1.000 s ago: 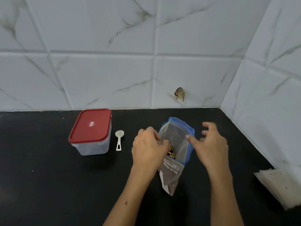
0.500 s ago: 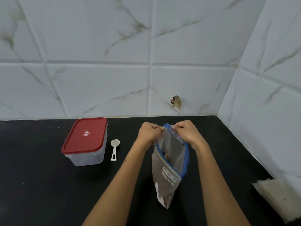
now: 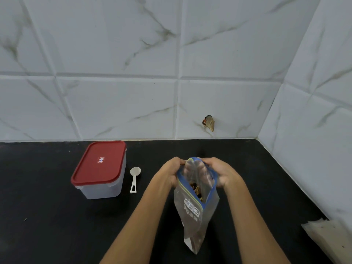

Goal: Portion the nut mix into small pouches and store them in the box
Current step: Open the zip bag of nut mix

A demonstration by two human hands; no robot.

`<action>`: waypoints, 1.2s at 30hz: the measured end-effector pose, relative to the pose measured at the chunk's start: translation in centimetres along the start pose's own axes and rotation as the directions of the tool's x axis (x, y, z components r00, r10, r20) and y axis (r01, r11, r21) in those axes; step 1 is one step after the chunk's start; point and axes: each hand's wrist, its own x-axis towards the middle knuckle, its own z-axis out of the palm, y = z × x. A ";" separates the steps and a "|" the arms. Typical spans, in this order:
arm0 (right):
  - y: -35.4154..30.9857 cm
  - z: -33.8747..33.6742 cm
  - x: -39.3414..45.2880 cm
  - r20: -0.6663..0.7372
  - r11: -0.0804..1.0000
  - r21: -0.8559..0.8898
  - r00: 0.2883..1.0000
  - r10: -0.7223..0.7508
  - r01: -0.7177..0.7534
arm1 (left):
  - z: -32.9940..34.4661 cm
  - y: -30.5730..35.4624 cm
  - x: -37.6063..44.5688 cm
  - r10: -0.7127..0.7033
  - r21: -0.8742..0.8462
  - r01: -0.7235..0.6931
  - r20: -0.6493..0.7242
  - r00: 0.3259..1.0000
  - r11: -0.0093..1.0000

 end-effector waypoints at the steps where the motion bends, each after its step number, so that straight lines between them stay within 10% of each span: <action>1: 0.0 0.0 0.0 -0.023 1.000 -0.004 0.999 -0.024 0.024 | 0.0 0.0 0.0 0.022 -0.027 -0.023 -0.016 1.000 0.999; 7: 0.2 -0.2 -1.8 -0.355 0.851 -0.501 0.861 -0.364 0.153 | -0.5 -0.7 -0.5 0.399 0.392 -0.304 -0.189 0.897 0.868; 14: 3.7 0.4 -6.9 -0.547 0.615 -0.755 0.736 -0.398 -0.229 | -1.4 -2.6 -4.3 0.450 0.787 -0.114 -0.221 0.865 0.607; 28: 5.0 -1.5 -9.0 -0.520 0.890 -0.457 0.806 -0.281 0.016 | -2.1 -5.0 -6.9 0.269 0.154 -0.257 -0.063 0.961 0.954; 36: 3.9 0.0 -5.5 -0.438 0.964 -0.074 0.860 -0.262 0.256 | -0.2 -5.0 -6.6 0.069 -0.429 -0.023 0.092 0.993 0.903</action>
